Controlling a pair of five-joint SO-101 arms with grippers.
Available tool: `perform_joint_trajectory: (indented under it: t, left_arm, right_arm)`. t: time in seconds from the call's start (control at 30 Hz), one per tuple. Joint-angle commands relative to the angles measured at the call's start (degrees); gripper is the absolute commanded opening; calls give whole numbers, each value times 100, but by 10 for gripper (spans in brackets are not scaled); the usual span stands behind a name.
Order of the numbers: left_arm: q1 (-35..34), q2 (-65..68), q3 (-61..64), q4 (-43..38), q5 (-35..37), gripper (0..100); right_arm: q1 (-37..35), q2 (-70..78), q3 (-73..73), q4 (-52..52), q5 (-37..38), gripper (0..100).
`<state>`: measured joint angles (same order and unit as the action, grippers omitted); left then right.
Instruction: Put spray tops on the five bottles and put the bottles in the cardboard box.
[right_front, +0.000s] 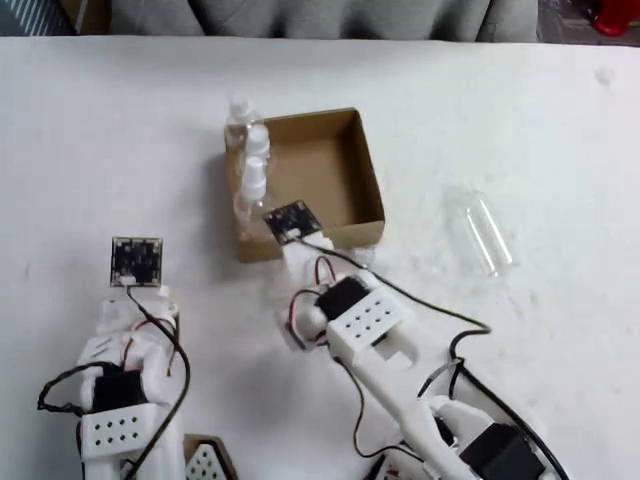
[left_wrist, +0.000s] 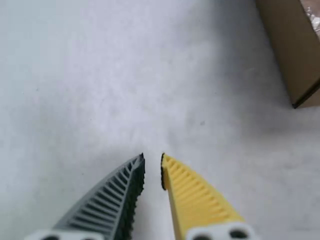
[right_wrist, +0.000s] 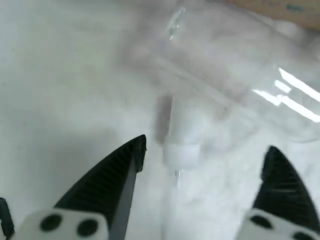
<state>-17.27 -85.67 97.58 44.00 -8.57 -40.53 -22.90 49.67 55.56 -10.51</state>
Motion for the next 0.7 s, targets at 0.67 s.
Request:
perform_joint_trajectory:
  t: [0.67]
  left_arm:
    - [1956, -110, -2497, 2611, 431, 58]
  right_arm:
    - [3978, 286, -264, 804, 1925, 215]
